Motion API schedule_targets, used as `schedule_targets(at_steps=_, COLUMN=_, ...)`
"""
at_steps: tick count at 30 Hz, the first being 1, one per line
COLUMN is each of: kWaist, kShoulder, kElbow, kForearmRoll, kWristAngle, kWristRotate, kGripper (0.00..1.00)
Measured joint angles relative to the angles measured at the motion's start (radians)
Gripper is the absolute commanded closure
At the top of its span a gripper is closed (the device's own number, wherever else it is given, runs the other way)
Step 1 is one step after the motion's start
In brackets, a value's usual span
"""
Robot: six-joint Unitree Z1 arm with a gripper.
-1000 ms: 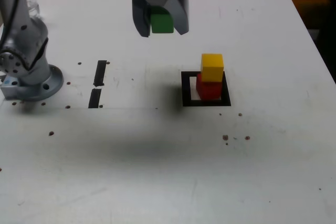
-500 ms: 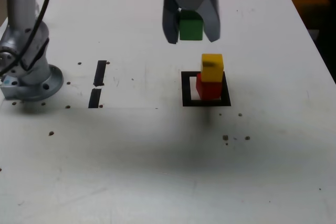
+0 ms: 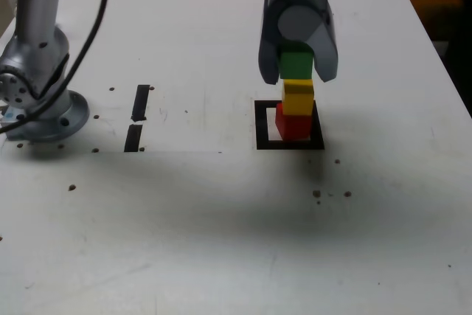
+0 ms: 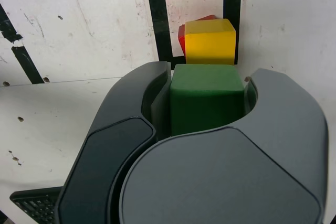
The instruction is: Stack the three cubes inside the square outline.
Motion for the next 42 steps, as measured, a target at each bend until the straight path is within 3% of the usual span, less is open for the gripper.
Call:
schedule_targets(at_steps=13, kWaist=0.010, kShoulder=0.018, kElbow=0.056, kForearmRoll=-0.074, kWristAngle=0.010, kWristRotate=0.006, kGripper=0.74)
schedule_targets(at_steps=26, kWaist=0.012, kShoulder=0.034, kElbow=0.070, kForearmRoll=-0.087, kWristAngle=0.010, kWristRotate=0.011, kGripper=0.42)
schedule_targets(at_steps=33, kWaist=0.012, kShoulder=0.035, kElbow=0.072, kForearmRoll=-0.106, kWristAngle=0.009, kWristRotate=0.028, kGripper=0.35)
schedule_targets(at_steps=42, kWaist=0.012, kShoulder=0.023, kElbow=0.080, kForearmRoll=-0.107, kWristAngle=0.019, kWristRotate=0.029, kGripper=0.34)
